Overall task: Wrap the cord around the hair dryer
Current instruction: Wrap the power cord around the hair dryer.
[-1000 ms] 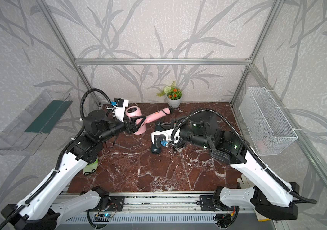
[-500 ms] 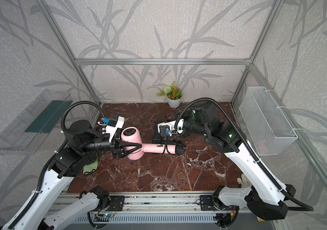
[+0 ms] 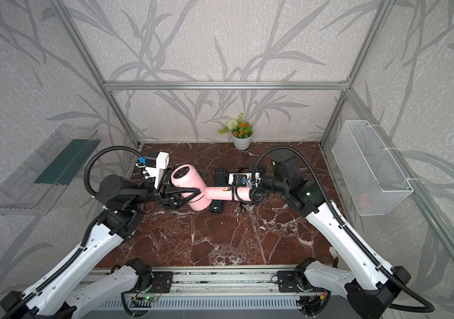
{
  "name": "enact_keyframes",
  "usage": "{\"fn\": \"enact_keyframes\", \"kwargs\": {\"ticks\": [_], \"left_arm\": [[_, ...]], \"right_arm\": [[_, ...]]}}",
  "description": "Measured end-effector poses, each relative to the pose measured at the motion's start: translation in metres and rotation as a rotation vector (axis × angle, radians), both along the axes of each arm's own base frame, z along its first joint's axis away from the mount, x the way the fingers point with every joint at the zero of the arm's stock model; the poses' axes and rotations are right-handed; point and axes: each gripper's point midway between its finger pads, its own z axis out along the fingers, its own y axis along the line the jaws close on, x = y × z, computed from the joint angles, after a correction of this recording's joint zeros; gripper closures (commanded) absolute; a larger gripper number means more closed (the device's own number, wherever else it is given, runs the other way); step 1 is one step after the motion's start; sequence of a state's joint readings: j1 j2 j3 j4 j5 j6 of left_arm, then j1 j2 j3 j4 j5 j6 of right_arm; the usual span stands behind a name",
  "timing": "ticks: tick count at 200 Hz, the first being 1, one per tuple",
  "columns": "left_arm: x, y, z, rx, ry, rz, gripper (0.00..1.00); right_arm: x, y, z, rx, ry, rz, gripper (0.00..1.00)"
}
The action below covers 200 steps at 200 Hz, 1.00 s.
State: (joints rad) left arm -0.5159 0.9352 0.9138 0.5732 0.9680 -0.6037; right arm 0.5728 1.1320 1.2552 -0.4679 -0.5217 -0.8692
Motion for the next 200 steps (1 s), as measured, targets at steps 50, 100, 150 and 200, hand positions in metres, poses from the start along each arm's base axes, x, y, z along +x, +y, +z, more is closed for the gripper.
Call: {"fn": "enact_keyframes", "kwargs": {"ticks": [50,100,150,200], "left_arm": [[0.057,0.013,-0.003,-0.153,0.083,0.238,1.00],[0.119,0.049,-0.024,-0.161,0.185,0.613,1.00],[0.139,0.043,-0.053,0.186,0.205,0.741,1.00],[0.116,0.023,-0.071,0.495,0.173,0.561,1.00]], "right_arm": [[0.007,0.007,-0.032,0.090,0.151,-0.037,1.00],[-0.007,0.008,-0.023,0.087,0.116,-0.065,1.00],[-0.027,0.012,0.048,-0.061,-0.154,-0.073,1.00],[-0.004,0.007,0.082,-0.305,-0.376,-0.101,1.00]]}}
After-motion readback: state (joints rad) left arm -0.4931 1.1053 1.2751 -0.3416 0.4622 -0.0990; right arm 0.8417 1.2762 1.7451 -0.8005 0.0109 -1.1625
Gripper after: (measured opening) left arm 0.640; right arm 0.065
